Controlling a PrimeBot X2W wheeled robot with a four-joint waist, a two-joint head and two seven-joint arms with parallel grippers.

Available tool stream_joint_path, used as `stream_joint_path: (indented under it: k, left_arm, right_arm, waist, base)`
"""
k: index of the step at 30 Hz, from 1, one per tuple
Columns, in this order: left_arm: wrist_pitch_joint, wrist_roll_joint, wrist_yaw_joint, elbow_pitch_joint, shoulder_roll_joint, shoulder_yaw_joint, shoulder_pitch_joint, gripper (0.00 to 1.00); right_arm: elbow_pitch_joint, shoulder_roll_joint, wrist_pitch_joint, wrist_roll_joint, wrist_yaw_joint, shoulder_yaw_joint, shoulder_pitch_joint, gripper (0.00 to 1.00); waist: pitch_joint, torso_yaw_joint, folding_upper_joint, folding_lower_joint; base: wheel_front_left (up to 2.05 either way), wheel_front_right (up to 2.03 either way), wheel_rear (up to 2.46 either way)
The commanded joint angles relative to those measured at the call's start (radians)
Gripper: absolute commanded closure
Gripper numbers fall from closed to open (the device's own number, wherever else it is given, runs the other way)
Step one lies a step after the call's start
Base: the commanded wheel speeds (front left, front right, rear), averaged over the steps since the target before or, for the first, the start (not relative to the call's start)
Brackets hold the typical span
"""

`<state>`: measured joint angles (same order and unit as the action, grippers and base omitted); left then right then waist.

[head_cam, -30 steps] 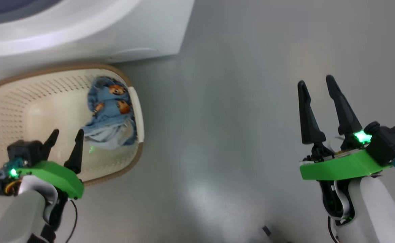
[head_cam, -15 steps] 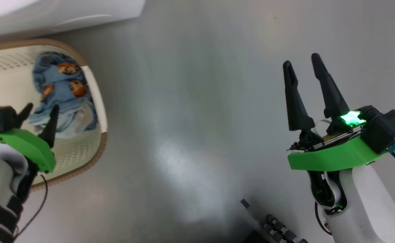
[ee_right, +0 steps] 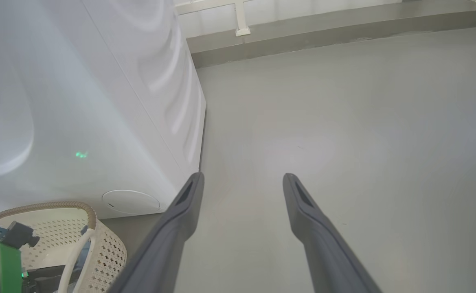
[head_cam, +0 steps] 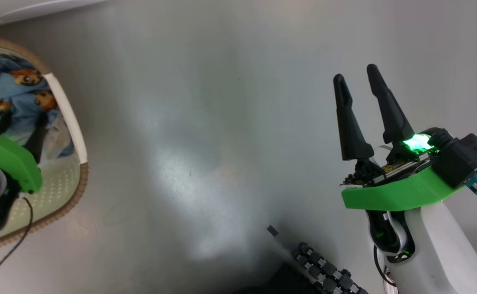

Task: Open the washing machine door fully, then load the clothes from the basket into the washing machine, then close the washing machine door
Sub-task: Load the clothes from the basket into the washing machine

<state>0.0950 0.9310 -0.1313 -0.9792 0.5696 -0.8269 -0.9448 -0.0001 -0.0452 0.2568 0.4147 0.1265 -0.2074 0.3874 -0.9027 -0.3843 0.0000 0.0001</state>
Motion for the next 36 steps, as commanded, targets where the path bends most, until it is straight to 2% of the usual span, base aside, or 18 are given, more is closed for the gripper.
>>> stream_joint_path:
  k: [1,8,9,10,23,36]
  left_arm:
    - [0.0,0.015,0.001,0.003,0.043,0.005,-0.01,0.0]
    - [-0.014,0.061,0.001,-0.041,0.051,-0.067,-0.05,0.0]
    - [-0.015,0.063,0.001,-0.045,0.051,-0.08,-0.054,0.55]
    - [-0.013,0.067,0.001,-0.05,0.051,-0.089,-0.057,1.0]
    - [0.053,0.168,0.001,-0.083,0.012,-0.147,-0.06,1.0]
    - [0.163,0.297,0.001,-0.047,-0.045,-0.125,0.056,1.0]
  right_arm:
    - [-0.026,-0.005,0.005,0.008,0.004,-0.022,-0.015,0.0]
    - [-0.038,-0.005,0.005,0.009,0.004,-0.032,-0.023,0.0]
    - [-0.039,-0.005,0.005,0.007,0.004,-0.031,-0.025,0.0]
    - [-0.039,-0.005,0.005,0.006,0.004,-0.03,-0.027,0.0]
    - [-0.029,-0.005,0.005,-0.017,0.004,-0.01,-0.027,0.0]
    - [0.012,-0.005,0.005,-0.067,0.004,0.03,-0.047,0.0]
  waist:
    - [-0.013,-0.014,0.0,-0.0001]
    - [-0.018,-0.031,0.0,-0.0001]
    - [-0.017,-0.032,0.0,-0.0001]
    - [-0.015,-0.032,0.0,-0.0001]
    - [0.044,-0.006,0.0,-0.0001]
    - [0.227,0.081,0.0,-0.0001]
  base:
    - [0.0,0.0,0.0]
    - [0.0,0.0,0.0]
    - [0.0,0.0,0.0]
    - [0.0,0.0,0.0]
    - [0.0,0.0,0.0]
    - [0.0,0.0,0.0]
